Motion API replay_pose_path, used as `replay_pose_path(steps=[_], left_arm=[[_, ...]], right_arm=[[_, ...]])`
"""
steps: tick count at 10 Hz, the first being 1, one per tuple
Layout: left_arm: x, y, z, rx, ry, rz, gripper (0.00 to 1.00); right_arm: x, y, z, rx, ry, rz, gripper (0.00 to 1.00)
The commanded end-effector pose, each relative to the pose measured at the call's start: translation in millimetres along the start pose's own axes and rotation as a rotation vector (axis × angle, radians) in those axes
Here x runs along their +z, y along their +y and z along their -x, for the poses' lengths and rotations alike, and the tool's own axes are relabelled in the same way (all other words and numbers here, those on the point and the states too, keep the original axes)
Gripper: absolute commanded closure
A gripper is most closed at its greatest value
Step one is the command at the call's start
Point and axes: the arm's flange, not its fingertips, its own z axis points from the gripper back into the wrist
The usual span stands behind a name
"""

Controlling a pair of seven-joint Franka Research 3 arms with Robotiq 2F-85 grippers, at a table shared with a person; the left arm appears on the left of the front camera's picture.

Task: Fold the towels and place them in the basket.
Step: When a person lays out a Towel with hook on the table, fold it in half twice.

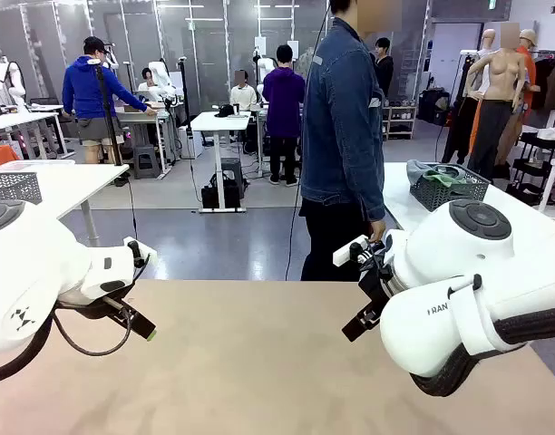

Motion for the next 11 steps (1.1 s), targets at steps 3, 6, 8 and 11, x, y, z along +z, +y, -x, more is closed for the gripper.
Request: replay_pose_path(steps=[3,6,8,11], left_arm=[[0.0,-0.1,0.0,0.000,0.000,0.000,0.00],[0.0,-0.1,0.0,0.000,0.000,0.000,0.00],[0.0,-0.1,0.0,0.000,0.000,0.000,0.00],[0.0,-0.1,0.0,0.000,0.000,0.000,0.00]], right_arm=[[0.0,0.0,0.0,0.000,0.000,0.000,0.00],[0.0,0.0,0.0,0.000,0.000,0.000,0.00],[0.0,0.0,0.0,0.000,0.000,0.000,0.00],[0.0,0.0,0.0,0.000,0.000,0.000,0.00]])
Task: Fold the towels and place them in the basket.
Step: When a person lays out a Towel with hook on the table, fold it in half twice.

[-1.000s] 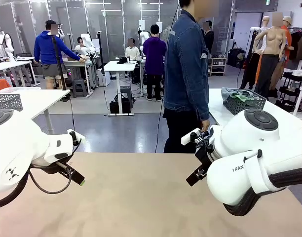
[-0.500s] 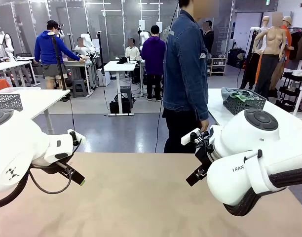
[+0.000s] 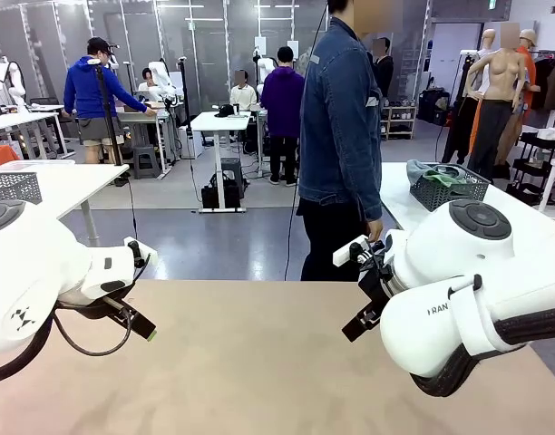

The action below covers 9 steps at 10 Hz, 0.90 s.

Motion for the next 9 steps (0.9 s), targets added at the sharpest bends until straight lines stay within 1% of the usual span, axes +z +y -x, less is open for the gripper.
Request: replay_pose_path(steps=[1,3,5,6,7,9], left_arm=[[0,0,0,0.001,0.000,0.000,0.00],[0,0,0,0.000,0.000,0.000,0.00],[19,23,-7,-0.069,-0.058,0.045,0.00],[31,36,-14,-0.123,-0.066,0.037,0.00],[46,50,-21,-0.218,-0.100,0.082,0.00],[74,72,-30,-0.433,-0.128,0.142,0.00]], right_arm=[[0,0,0,-0.002,0.000,0.000,0.00],[0,0,0,0.000,0.000,0.000,0.00],[29,-18,-1,0.083,-0.023,-0.035,0.00],[42,-30,0,0.129,-0.017,-0.016,0.00],[62,-46,0,0.205,-0.005,-0.012,0.00],[100,-72,3,0.381,0.009,-0.049,0.00]])
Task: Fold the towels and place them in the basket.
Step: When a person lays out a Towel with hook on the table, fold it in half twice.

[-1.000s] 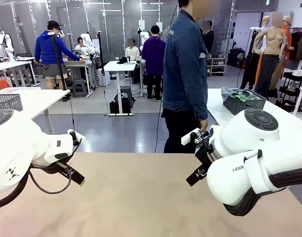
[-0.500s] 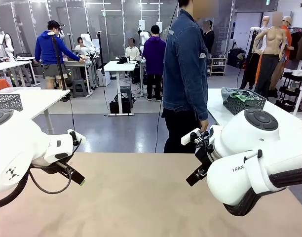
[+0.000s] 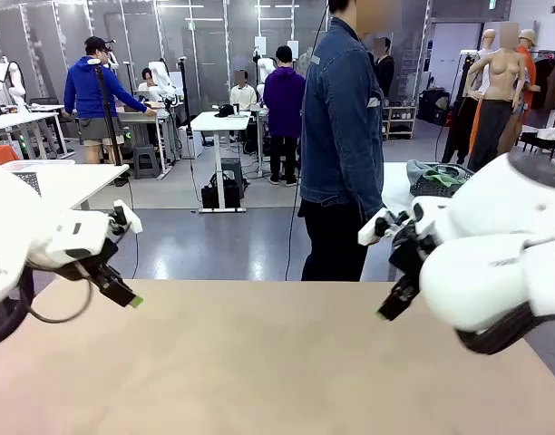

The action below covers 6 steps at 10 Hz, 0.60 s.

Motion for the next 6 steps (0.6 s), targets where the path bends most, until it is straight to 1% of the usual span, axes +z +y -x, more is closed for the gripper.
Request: replay_pose_path(steps=[1,2,3,5,6], left_arm=[[23,28,5,-0.235,-0.002,0.095,0.00],[30,32,4,-0.326,0.002,0.110,0.00],[32,36,4,-0.376,0.000,0.135,0.00],[46,49,6,-0.396,-0.035,0.182,0.00],[67,60,6,-0.383,-0.075,0.202,0.00]], right_arm=[[36,-23,11,0.197,0.015,-0.047,0.00],[45,-31,18,0.264,0.041,-0.054,0.00],[53,-36,22,0.321,0.039,-0.090,0.00],[75,-44,30,0.368,0.007,-0.158,0.00],[94,-51,33,0.375,-0.012,-0.191,0.00]])
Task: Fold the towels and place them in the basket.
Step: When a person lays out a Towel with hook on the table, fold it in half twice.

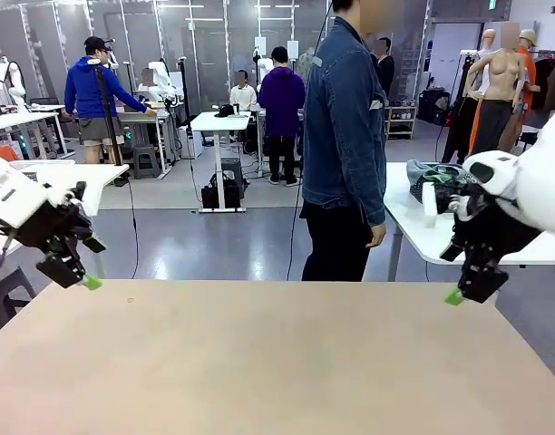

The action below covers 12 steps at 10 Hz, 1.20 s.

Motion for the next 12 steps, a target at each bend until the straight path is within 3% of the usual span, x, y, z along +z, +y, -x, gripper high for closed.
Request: replay_pose_path(steps=[1,7,9,11,12], left_arm=[[52,25,10,0.020,-0.085,0.035,0.00],[218,59,35,0.019,-0.228,0.069,0.00],[240,61,35,-0.018,-0.220,0.098,0.00],[234,57,19,-0.019,-0.199,0.090,0.00],[241,53,32,0.003,-0.223,0.080,0.00]], right_arm=[[47,-9,18,0.032,-0.074,-0.081,0.00],[199,-17,64,0.013,-0.245,-0.227,0.00],[212,-17,71,0.021,-0.277,-0.243,0.00],[210,-21,70,0.059,-0.305,-0.246,0.00],[218,-12,68,0.010,-0.268,-0.232,0.00]])
